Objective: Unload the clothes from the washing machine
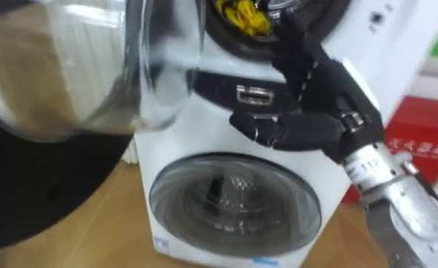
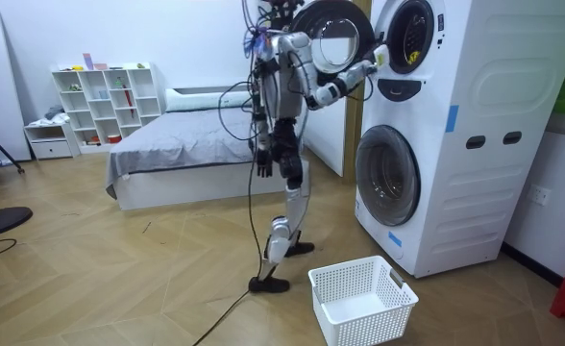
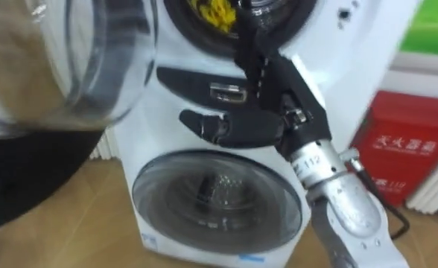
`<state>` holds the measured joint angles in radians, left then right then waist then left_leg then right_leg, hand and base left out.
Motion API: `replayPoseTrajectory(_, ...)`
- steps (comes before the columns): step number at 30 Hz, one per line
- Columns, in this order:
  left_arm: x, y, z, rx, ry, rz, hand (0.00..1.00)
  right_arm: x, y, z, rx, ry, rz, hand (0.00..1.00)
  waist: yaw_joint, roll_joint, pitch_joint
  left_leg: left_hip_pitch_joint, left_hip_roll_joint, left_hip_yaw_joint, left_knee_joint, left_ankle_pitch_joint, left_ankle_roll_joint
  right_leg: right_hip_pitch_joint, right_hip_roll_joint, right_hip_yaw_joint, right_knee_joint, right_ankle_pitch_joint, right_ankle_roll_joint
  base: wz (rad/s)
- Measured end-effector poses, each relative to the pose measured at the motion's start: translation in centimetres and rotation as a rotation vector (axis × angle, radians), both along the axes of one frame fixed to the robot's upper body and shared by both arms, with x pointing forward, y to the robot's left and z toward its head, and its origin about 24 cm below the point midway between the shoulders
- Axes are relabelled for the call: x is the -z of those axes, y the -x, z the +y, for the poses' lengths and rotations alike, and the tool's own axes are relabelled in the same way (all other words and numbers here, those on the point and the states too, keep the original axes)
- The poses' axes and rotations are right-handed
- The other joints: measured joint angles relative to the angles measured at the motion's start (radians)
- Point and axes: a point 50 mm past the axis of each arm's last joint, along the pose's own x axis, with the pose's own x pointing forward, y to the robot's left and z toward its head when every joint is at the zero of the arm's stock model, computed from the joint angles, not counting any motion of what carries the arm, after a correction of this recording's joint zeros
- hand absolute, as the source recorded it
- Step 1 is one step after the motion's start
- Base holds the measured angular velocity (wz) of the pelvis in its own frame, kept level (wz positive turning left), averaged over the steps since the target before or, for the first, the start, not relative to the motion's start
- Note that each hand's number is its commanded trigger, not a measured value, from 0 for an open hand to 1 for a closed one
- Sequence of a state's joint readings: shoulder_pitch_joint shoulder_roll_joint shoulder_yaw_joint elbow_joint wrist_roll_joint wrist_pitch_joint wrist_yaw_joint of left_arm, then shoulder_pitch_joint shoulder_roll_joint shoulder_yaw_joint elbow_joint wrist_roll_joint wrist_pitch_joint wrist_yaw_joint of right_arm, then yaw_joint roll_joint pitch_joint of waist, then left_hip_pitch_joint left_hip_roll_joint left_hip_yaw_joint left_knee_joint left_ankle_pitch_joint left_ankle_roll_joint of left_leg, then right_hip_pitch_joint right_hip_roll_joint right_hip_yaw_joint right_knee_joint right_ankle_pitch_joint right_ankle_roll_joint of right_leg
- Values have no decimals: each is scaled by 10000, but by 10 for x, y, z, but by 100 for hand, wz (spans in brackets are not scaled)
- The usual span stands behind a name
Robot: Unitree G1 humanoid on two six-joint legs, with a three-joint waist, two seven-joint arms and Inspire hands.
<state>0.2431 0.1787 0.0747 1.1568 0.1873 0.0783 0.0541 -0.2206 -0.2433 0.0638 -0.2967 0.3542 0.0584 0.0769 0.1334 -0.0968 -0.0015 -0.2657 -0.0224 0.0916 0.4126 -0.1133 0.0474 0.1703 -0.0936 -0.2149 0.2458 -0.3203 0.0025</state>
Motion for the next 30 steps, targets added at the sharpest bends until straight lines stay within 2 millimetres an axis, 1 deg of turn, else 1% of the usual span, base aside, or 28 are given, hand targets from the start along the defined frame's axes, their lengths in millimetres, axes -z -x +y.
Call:
replayPoseTrajectory(1,0,-7,2,6,-69,-172,0,0,0,-1,144,-44,-24,0,-34,38,41,-16,-46,252,476,-253,144,81,-156,275,239,-66,121,-14)
replayPoseTrajectory(2,-1,-11,3,-164,-78,-328,0,0,0,0,178,-64,-27,0,-37,119,87,110,-89,477,650,-438,226,28,-347,369,855,-138,247,-19)
replayPoseTrajectory(3,-1,-14,3,-268,-71,-421,0,0,0,0,201,-69,-44,0,-34,168,106,262,-120,579,598,-536,308,-68,-456,331,1294,-152,273,-11)
replayPoseTrajectory(4,-2,-20,5,-310,-130,-579,0,-1,0,-2,342,-61,-160,0,-148,217,111,575,-245,761,309,-732,423,-382,-706,263,2307,-163,301,15)
replayPoseTrajectory(5,-3,-30,8,-267,-238,-820,0,-3,1,-5,498,-105,-295,0,-320,233,134,886,-396,777,6,-933,439,-713,-949,220,3217,-73,462,20)
replayPoseTrajectory(6,-3,-33,9,-257,-291,-875,0,-3,1,-6,578,-118,-323,0,-329,221,146,1041,-464,832,-62,-975,506,-911,-1077,258,3695,54,642,0)
replayPoseTrajectory(7,-5,-42,11,-86,-411,-1081,0,-2,1,-7,660,-132,-298,0,-256,261,147,1377,-530,910,-308,-1052,586,-1246,-1237,361,4563,536,807,-14)
replayPoseTrajectory(8,-6,-47,12,-52,-498,-1201,0,-1,0,-8,690,-84,-256,0,-316,459,147,1685,-556,817,-597,-1089,646,-1522,-1179,459,5123,905,776,-16)
replayPoseTrajectory(9,-6,-52,13,-21,-550,-1326,0,-1,1,-8,694,-89,-253,0,-325,468,108,1807,-552,728,-734,-1099,662,-1680,-1118,575,5227,815,758,0)
replayPoseTrajectory(10,-8,-60,14,82,-689,-1549,0,0,1,-9,689,-32,-248,0,-287,516,93,2011,-485,699,-997,-1088,670,-2157,-981,712,5347,408,682,0)
replayPoseTrajectory(11,-10,-74,15,194,-734,-1901,0,3,2,-12,822,-18,-97,0,-146,623,131,2241,-375,674,-1156,-1088,670,-2626,-733,786,5132,142,601,8)
replayPoseTrajectory(12,-11,-78,16,228,-755,-2089,0,5,1,-12,822,8,24,0,-139,664,127,2350,-327,591,-1232,-1088,670,-2807,-588,825,4872,73,562,22)
replayPoseTrajectory(13,-13,-83,16,306,-771,-2434,0,6,1,-11,709,75,98,0,-161,693,132,2563,-257,495,-1417,-1082,661,-3168,-341,890,4111,59,485,28)
replayPoseTrajectory(14,-13,-83,16,343,-744,-2541,0,5,1,-9,673,155,49,0,-153,700,132,2715,-239,459,-1511,-1084,655,-3387,-158,1053,3011,258,355,25)
replayPoseTrajectory(15,-12,-82,14,326,-709,-2507,0,5,1,-9,706,255,16,0,-153,697,128,2802,-249,452,-1571,-1088,649,-3458,-81,1151,2389,478,340,20)
replayPoseTrajectory(16,-10,-78,12,275,-642,-2372,0,4,2,-9,803,433,-54,0,-185,658,104,2958,-261,453,-1636,-1151,555,-3542,42,1315,1442,1294,329,37)
replayPoseTrajectory(17,-9,-73,11,244,-623,-2258,0,6,2,-10,860,455,21,0,-337,726,81,3152,-235,429,-1791,-1223,465,-3449,146,1353,1156,2121,239,36)
replayPoseTrajectory(18,-8,-69,10,215,-600,-2148,0,7,3,-11,869,465,58,0,-361,759,-17,3233,-173,414,-1902,-1221,453,-3357,222,1327,1070,2161,242,12)
replayPoseTrajectory(19,-7,-62,10,163,-615,-1993,0,5,2,-11,830,461,-21,0,-264,843,-10,3390,-29,473,-2090,-1252,362,-3169,401,1328,755,2232,145,-19)
replayPoseTrajectory(20,-7,-56,11,121,-695,-1817,0,3,2,-11,772,392,-54,0,-185,902,13,3512,106,508,-2222,-1258,275,-2997,545,1331,474,2329,86,-23)
replayPoseTrajectory(21,-7,-53,12,135,-725,-1715,0,3,2,-10,723,365,-47,0,-182,915,20,3582,158,502,-2281,-1252,237,-2906,635,1330,336,2362,57,-10)
replayPoseTrajectory(22,-6,-47,12,101,-736,-1528,0,3,2,-9,561,349,-59,0,-181,924,22,3660,263,504,-2363,-1277,155,-2761,782,1320,126,2412,-2,-9)
replayPoseTrajectory(23,-5,-41,12,62,-728,-1348,0,2,3,-8,342,270,-68,0,-155,907,11,3697,349,557,-2381,-1320,81,-2730,908,1336,60,2433,-37,-14)
replayPoseTrajectory(25,-4,-32,10,-14,-678,-1104,0,2,4,-5,-29,164,-51,0,-149,890,12,3800,456,658,-2433,-1369,-4,-2631,1045,1333,-68,2466,-89,-18)
replayPoseTrajectory(27,-2,-25,7,-117,-584,-903,0,1,4,-4,-235,13,-39,0,-163,872,10,3820,511,651,-2495,-1395,-48,-2553,1116,1336,-183,2486,-121,-5)
replayPoseTrajectory(30,0,-24,-1,-200,-379,-908,0,0,5,-3,-337,-176,-41,0,-190,824,12,3806,551,649,-2509,-1408,-71,-2543,1157,1326,-250,2501,-144,0)
